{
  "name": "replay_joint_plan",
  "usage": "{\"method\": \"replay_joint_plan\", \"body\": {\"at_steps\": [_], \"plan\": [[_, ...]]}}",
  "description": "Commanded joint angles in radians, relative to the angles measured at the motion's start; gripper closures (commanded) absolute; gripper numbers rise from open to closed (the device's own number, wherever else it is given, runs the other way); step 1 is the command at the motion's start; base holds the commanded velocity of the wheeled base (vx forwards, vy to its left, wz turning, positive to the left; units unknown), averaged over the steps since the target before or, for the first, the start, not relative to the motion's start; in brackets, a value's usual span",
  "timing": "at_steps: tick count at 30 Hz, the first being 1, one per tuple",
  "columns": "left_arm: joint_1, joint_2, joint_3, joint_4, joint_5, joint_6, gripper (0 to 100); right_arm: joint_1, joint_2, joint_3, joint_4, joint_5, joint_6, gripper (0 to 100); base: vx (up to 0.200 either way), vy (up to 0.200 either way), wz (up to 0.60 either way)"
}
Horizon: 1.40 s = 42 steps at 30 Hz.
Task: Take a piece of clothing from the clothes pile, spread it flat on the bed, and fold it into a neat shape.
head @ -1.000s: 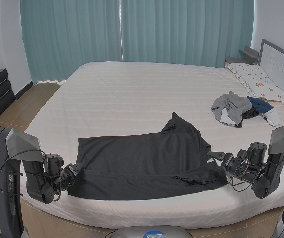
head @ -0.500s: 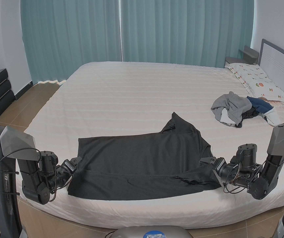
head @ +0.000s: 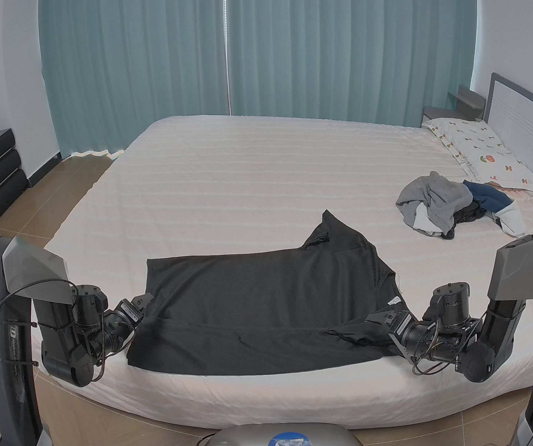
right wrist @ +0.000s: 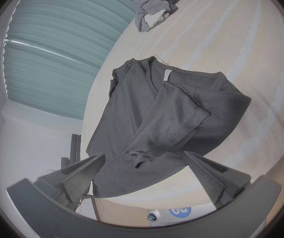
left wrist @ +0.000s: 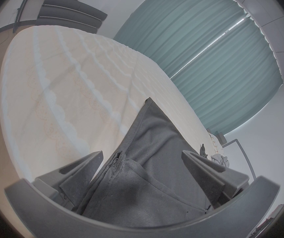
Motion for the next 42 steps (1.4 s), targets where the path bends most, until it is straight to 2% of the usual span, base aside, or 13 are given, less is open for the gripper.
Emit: {"method": "replay_joint_plan", "body": {"at_steps": [1,5,22,23,37,42], "plan": [[0.000,0.004,0.002,-0.001,0.001,0.000,0,0.011,0.023,-0.004,-0.010,-0.016,0.001,0,0.000,0.000,0.00],[0.000,0.004,0.000,-0.001,0.001,0.000,0,0.026,0.049,-0.018,-0.024,-0.064,-0.001,0,0.000,0.000,0.00],[0.000,0.016,0.000,-0.022,0.001,0.001,0,0.037,0.086,-0.064,-0.027,-0.116,0.001,0,0.000,0.000,0.00],[0.000,0.016,0.000,-0.022,0.001,0.003,0,0.039,0.085,-0.061,-0.028,-0.119,0.001,100,0.000,0.000,0.00],[0.000,0.018,0.002,-0.022,0.001,0.012,0,0.037,0.006,-0.067,-0.018,-0.108,0.016,100,0.000,0.000,0.00],[0.000,0.018,0.000,-0.022,0.001,0.012,0,0.022,-0.033,-0.133,0.018,-0.105,0.015,100,0.000,0.000,0.00]]}}
